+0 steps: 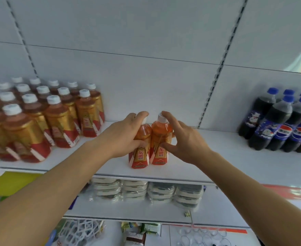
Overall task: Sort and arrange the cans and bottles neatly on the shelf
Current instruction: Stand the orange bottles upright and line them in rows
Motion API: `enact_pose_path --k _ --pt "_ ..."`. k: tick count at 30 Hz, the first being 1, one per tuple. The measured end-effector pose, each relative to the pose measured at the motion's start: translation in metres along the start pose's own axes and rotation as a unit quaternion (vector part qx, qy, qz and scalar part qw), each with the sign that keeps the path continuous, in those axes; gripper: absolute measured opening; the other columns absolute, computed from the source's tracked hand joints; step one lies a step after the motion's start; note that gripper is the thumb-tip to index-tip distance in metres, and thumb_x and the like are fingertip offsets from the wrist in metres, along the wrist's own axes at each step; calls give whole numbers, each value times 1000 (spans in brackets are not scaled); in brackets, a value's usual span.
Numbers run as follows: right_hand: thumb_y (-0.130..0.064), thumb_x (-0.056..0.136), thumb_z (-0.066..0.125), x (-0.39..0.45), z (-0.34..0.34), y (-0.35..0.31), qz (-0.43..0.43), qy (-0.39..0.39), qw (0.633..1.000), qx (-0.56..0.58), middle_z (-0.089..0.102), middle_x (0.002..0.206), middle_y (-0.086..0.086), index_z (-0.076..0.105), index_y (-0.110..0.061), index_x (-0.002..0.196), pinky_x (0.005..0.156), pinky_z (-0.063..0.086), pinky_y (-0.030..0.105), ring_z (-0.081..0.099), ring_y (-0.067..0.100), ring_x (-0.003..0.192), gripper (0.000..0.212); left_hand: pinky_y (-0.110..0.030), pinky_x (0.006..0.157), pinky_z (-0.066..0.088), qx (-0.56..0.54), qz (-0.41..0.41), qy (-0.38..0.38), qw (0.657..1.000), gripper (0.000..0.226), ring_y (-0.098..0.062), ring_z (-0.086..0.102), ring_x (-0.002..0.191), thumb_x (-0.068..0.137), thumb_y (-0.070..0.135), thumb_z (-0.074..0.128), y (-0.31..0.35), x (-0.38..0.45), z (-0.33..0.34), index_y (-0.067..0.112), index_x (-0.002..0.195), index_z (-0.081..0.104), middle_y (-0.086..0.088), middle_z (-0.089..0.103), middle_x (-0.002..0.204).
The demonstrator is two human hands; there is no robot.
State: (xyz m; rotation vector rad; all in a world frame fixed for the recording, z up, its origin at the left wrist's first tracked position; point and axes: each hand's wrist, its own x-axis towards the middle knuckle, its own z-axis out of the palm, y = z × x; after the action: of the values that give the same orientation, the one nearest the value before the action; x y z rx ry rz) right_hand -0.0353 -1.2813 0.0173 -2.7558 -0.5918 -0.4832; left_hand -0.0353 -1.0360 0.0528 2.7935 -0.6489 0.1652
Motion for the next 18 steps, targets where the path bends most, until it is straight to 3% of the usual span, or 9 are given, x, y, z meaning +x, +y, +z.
enact_pose_path --k 6,11,15,18 --pt "-45 89 80 42 35 -74 -26 -5 999 19 68 122 8 9 -46 161 75 62 51 70 30 92 101 -45 94 56 47 -13 43 998 95 -31 63 121 91 50 76 -75 -45 -28 32 161 14 -5 30 163" --pt "-47 89 80 73 67 -137 -36 -2 999 17 68 117 7 8 -43 163 72 61 48 68 31 89 104 -38 84 55 85 -15 47 995 95 -26 61 114 88 56 77 -141 -80 -53 29 157 18 -2 39 147" --pt "-44 88 80 93 86 -176 -40 30 999 -2 67 105 7 14 -34 166 75 57 45 64 31 84 102 -43 97 52 145 4 51 988 99 -28 54 123 86 61 76 -180 -97 -69 24 160 22 -6 45 146" --pt "-45 89 79 105 96 -190 -29 42 999 -13 67 104 4 16 -31 166 88 53 46 64 31 95 100 -46 110 42 201 26 62 977 102 -30 43 133 81 67 75 -202 -102 -74 17 158 32 -9 51 140"
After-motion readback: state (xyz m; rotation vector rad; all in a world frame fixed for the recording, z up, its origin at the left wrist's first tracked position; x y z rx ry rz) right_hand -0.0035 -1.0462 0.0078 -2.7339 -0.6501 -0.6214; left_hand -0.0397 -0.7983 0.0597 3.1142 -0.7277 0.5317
